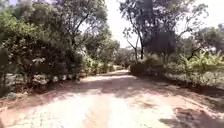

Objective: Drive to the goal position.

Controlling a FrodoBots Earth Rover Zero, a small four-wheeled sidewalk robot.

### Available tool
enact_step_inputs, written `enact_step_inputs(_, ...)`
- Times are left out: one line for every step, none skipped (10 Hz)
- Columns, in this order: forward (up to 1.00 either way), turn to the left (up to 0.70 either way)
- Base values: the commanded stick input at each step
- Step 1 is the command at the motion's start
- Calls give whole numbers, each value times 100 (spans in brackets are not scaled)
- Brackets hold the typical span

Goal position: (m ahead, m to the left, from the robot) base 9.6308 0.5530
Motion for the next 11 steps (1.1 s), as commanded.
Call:
enact_step_inputs(70,0)
enact_step_inputs(70,0)
enact_step_inputs(70,0)
enact_step_inputs(70,0)
enact_step_inputs(70,0)
enact_step_inputs(70,0)
enact_step_inputs(70,0)
enact_step_inputs(70,0)
enact_step_inputs(70,0)
enact_step_inputs(70,0)
enact_step_inputs(70,0)
